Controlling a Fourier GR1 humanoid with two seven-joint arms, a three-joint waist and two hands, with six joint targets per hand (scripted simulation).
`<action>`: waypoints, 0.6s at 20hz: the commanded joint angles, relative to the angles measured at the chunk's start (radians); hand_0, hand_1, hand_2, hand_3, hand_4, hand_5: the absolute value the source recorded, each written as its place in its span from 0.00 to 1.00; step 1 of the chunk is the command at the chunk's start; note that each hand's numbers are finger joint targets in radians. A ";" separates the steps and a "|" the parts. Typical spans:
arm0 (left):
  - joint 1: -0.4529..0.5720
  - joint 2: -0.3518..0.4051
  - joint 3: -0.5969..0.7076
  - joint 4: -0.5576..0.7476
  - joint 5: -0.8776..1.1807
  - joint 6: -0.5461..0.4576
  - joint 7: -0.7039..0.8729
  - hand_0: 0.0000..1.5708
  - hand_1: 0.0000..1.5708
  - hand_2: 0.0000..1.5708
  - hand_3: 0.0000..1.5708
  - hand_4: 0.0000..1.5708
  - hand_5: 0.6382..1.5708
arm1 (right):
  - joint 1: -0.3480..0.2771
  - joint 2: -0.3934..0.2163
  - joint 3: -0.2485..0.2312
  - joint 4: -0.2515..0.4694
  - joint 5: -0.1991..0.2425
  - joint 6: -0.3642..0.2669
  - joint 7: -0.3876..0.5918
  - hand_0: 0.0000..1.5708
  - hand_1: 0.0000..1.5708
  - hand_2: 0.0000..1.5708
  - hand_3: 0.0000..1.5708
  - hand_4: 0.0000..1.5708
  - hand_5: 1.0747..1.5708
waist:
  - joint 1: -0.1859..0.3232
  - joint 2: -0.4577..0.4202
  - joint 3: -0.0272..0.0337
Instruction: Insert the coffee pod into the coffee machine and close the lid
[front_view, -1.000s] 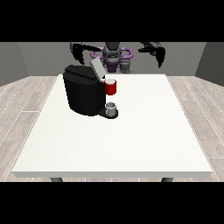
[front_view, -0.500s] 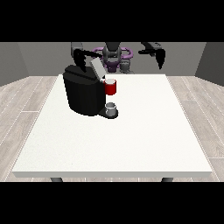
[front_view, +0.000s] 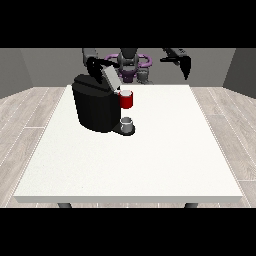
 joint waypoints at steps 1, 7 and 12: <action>-0.021 0.036 0.019 0.018 0.018 0.001 0.008 0.00 0.00 0.00 0.00 0.00 1.00 | -0.039 0.017 0.013 0.033 0.018 -0.005 0.006 0.00 0.00 0.00 0.00 0.00 1.00 | -0.009 0.024 0.0021; -0.020 -0.023 -0.054 -0.020 -0.042 0.056 -0.032 0.00 0.00 0.00 0.00 0.00 1.00 | -0.105 0.025 0.011 0.082 0.041 -0.025 -0.030 0.00 0.00 0.00 0.00 0.00 1.00 | 0.019 0.066 0.0021; 0.014 0.051 0.027 0.044 0.032 -0.001 -0.036 0.00 0.00 0.00 0.00 0.02 1.00 | -0.069 0.023 0.035 0.060 0.043 0.021 -0.029 0.00 0.00 0.00 0.00 0.05 1.00 | -0.020 0.034 0.0019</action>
